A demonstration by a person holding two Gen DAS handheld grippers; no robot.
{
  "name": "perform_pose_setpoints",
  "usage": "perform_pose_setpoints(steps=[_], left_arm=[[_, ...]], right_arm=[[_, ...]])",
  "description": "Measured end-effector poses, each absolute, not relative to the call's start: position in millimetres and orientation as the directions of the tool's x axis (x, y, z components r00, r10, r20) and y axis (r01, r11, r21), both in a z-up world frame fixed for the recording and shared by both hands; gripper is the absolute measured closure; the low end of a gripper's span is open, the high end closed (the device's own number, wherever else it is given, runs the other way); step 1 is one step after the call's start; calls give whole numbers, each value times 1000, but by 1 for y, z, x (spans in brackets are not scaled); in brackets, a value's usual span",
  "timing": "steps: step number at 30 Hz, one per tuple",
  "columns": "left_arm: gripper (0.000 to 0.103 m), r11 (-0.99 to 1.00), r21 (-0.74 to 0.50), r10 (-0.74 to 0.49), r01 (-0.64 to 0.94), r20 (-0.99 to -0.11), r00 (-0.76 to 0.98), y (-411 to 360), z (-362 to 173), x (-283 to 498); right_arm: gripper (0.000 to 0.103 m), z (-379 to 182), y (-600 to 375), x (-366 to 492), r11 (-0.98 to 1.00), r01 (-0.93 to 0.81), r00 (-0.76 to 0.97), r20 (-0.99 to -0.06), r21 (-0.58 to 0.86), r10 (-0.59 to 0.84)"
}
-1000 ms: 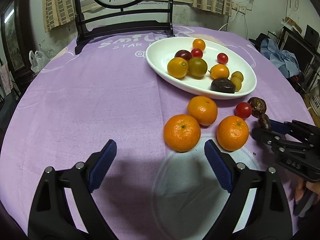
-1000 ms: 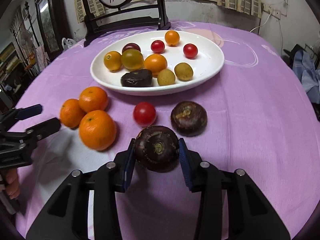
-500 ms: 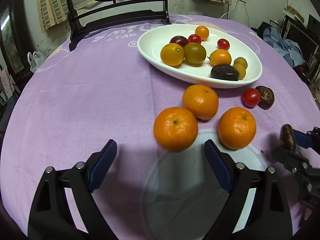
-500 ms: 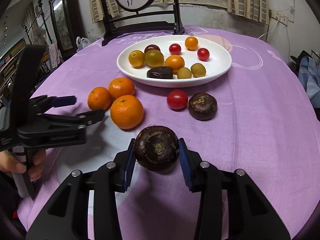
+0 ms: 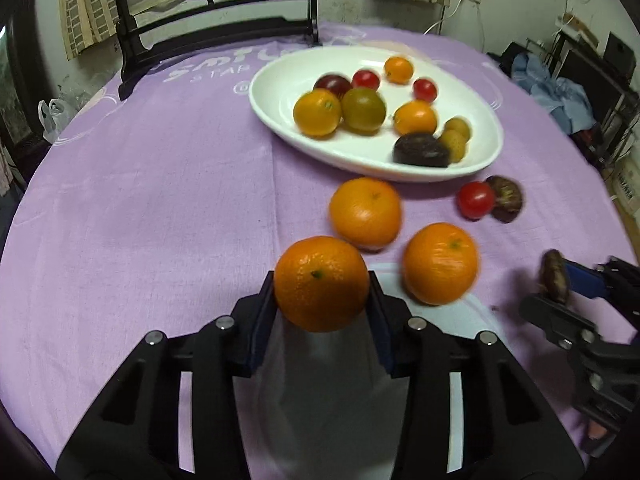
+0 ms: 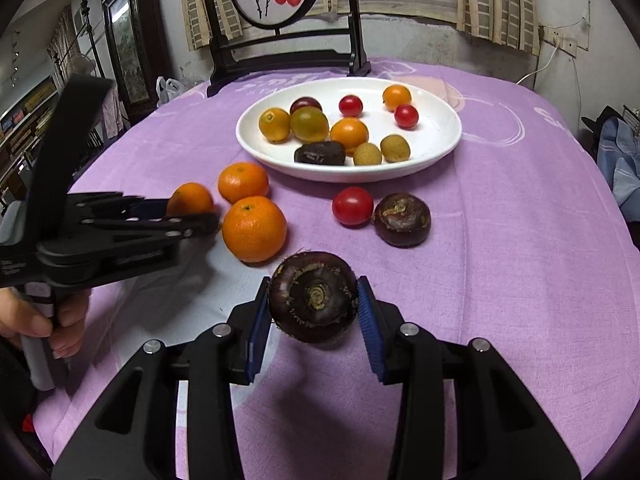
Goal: Organize fruits
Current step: 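Set the brown fruit on the plate with the right gripper while the left gripper releases the orange there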
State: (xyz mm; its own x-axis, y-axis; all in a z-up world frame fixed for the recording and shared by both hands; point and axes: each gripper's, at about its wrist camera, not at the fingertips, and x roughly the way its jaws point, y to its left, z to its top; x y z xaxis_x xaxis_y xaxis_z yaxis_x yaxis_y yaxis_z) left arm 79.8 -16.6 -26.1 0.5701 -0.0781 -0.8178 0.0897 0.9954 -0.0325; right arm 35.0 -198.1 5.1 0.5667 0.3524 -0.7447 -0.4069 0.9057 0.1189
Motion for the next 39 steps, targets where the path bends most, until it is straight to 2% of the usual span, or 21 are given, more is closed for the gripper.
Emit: perform_pose_setpoints(steps=[5,11,17,25,28,29,31,39], left_arm=[[59,990,-42,-121,137,-760,639,-23,18,71],[59,991,-57,-124,120,-718,685,-34,47,103],[59,995,-51,-94,83,-748,657,-43,26,147],[58,995,-86,-98,48,-801,590,-40,-7,179],[41,994,-113,-97,12,-790,606,-34,-6,182],[33,994,-109,-87,3,-781,618,-32,-3,182],[26,993,-114,-80,-13,-768,635,-26,3,179],[23,992,-126,-89,-7,-740,667,-18,21,154]], right_arm=[[62,35,-200,36,907,-402,637,-674,124,374],[62,63,-191,70,917,-397,714,-616,35,332],[62,42,-188,127,939,-344,706,-656,14,268],[61,19,-189,162,941,-330,660,-696,72,285],[59,16,-188,167,938,-333,648,-698,99,304],[57,17,-190,167,940,-325,654,-693,104,302],[50,19,-196,164,941,-314,662,-682,125,311],[49,28,-211,135,942,-312,670,-674,125,311]])
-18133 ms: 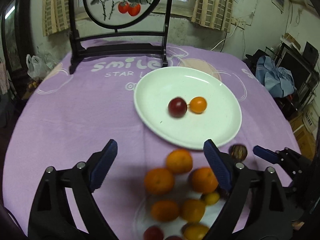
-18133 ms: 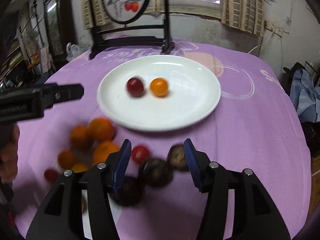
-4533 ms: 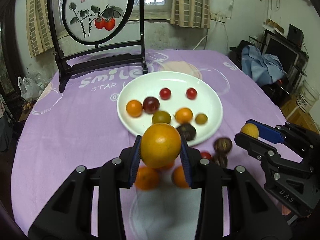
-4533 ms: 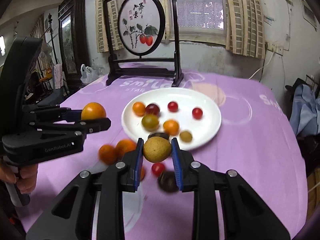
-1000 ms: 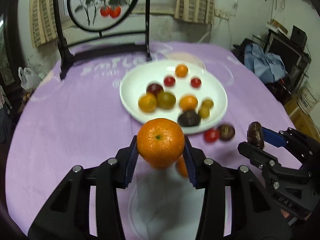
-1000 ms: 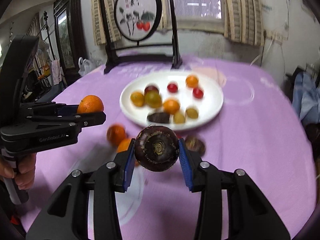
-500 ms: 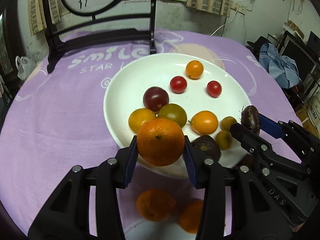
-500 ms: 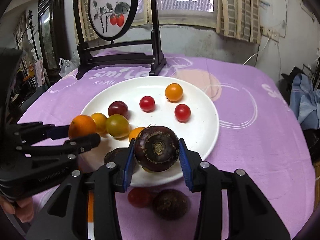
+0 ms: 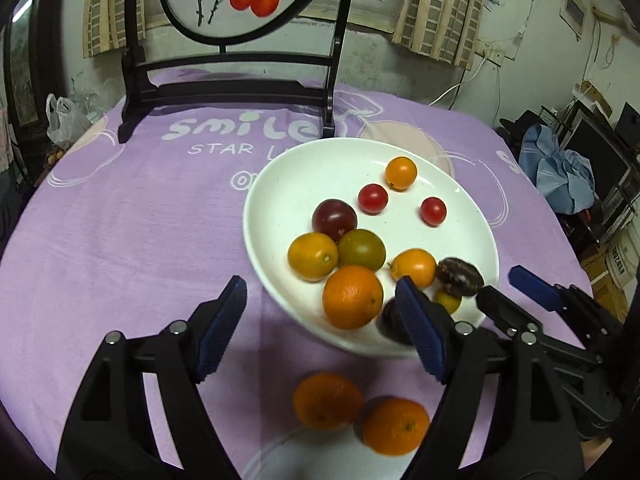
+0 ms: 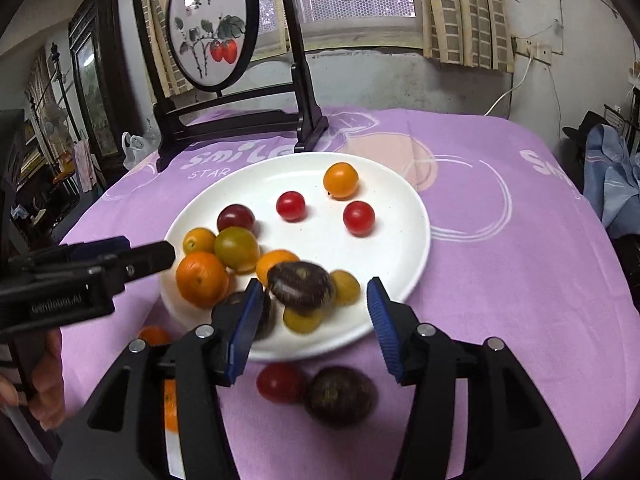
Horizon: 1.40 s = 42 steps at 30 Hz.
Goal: Organize fruits
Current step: 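Set the brown fruit on the plate with the right gripper while the left gripper releases the orange there, then grasp an orange with the right gripper while the left gripper grasps another orange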
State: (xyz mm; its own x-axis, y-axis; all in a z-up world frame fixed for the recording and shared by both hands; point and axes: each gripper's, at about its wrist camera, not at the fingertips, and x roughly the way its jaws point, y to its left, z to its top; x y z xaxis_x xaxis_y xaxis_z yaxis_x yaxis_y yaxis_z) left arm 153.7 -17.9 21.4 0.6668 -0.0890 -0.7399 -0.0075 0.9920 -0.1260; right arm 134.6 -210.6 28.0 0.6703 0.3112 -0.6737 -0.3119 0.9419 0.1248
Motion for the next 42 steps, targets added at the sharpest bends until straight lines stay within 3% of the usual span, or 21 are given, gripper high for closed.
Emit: perform_pose_setpoints(steps=[10,17,28,31,42], left_arm=[[13,996,-86,-48,-21,-726,686,-7,17,99],[12,998,-52,-14,-36,-745,667,5,3,68],[11,993,-100,-37,-58,-748,663,28,-1,69],[11,991,-115,-46,-63,-752,658,30,-4,72],[11,997,-75,-48,-14,-769,638,11,-17,73]], right_arm=[[48,24,-205,78,917,-386,632,-696,99,341],[47,13,-170,46,869,-490,565,-734,70,378],[47,-19,-121,75,876,-482,520,-798,21,305],[57,-21,-121,79,875,-483,515,-796,36,317],[58,-10,-154,50,886,-457,517,-785,84,341]])
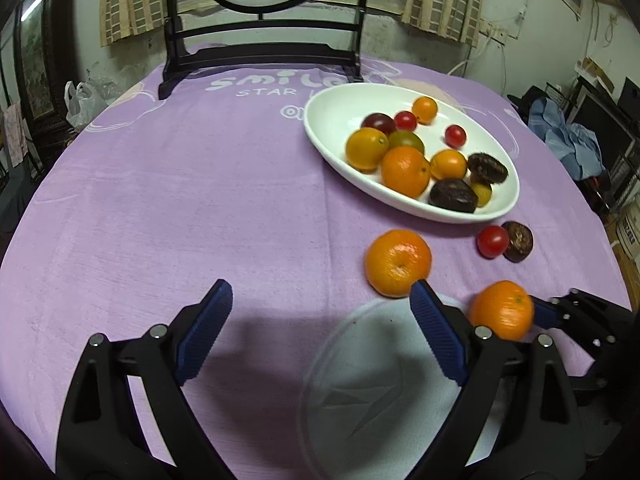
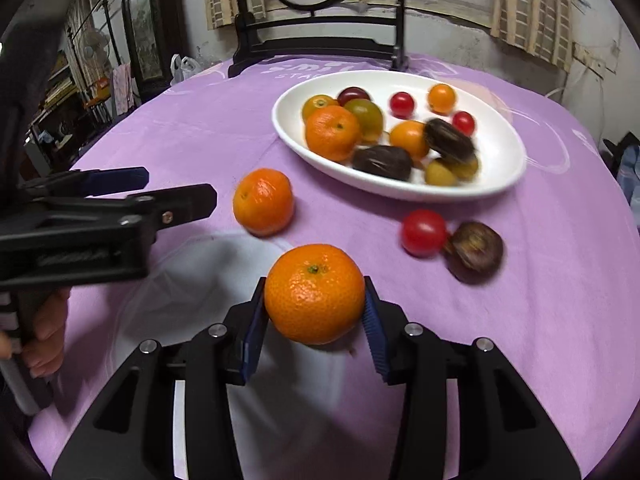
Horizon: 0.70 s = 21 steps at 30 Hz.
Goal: Organize fruits
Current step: 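Grasp an orange with the right gripper while the left gripper grasps another orange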
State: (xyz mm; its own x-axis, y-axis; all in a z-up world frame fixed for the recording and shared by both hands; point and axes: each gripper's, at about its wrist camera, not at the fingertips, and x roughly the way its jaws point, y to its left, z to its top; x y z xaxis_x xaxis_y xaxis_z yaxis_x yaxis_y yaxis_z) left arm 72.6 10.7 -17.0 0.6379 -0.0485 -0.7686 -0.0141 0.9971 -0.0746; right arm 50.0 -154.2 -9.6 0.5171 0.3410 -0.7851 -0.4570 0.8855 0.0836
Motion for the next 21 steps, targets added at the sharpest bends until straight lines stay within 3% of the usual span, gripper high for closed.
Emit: perform_pose_setpoints(steps=[9,13,16,18,20,21], left_arm=[[11,998,-54,-68,40,-785,616,-14,-31,80],[12,998,28,-12,55,-786,618,-30,-37,88],[22,999,11,-23,53,-798,603,-32,-41,98],[36,998,-1,-35,59,-807,590,-34,-44,103],[59,997,-7,-54,80,-802,595,-37,-44,104],[59,995,7,-53,97,-797,601,-40,-42,101]], right_arm=[[58,0,-188,35,899,-418,548,-753,131,365],[58,3,-191,34,898,-422,559,-743,126,367],[58,3,-192,34,896,-424,556,-743,131,372],[58,3,-194,35,895,-424,555,-742,137,376],[59,3,-195,35,897,-420,555,-743,138,374],[59,2,-195,35,898,-418,556,-743,137,372]])
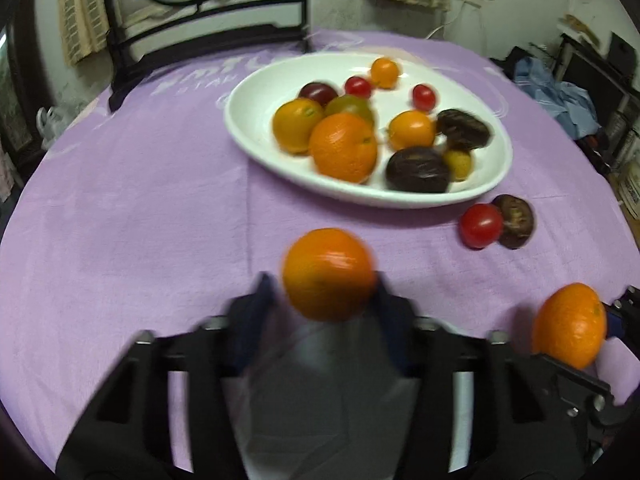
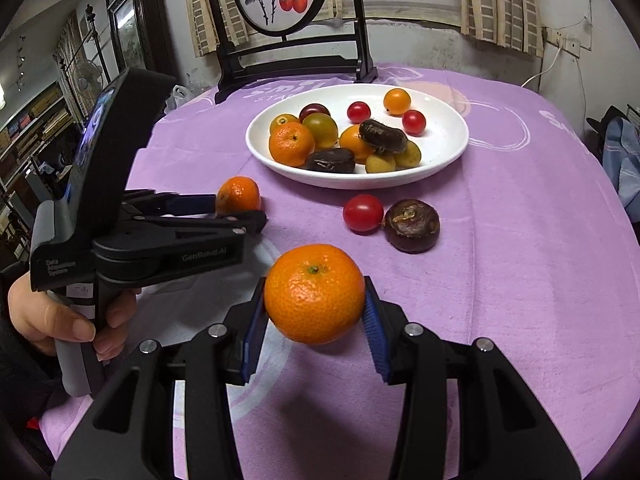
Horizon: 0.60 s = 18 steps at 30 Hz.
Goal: Organize fruits
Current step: 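Grasp an orange with the right gripper while the left gripper grasps another orange, then release the orange onto the plate with the right gripper while the left gripper releases its orange there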
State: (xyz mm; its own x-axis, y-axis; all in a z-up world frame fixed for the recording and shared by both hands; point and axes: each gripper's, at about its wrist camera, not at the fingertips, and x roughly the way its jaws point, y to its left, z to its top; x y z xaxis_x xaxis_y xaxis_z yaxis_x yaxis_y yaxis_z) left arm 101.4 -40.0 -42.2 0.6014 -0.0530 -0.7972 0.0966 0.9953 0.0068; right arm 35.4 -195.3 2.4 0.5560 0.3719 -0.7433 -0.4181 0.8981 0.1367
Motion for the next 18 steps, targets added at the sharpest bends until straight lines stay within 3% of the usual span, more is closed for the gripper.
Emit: perform_pose_setpoints(steps=[7,13,18], left_arm=[[59,990,-37,-111,137,-804,585,-41,-27,84],[59,985,-70,-154,157,-767,623,-38,7,74],[59,984,-78,-163,159,-747,645,-40,29,92]], right_arm=[[59,5,-197,36,900,-411,570,-731,141,375],[58,33,-206,37,900,-390,625,-661,196,415],[58,55,-201,62,903,-401,648,-648,157,401]])
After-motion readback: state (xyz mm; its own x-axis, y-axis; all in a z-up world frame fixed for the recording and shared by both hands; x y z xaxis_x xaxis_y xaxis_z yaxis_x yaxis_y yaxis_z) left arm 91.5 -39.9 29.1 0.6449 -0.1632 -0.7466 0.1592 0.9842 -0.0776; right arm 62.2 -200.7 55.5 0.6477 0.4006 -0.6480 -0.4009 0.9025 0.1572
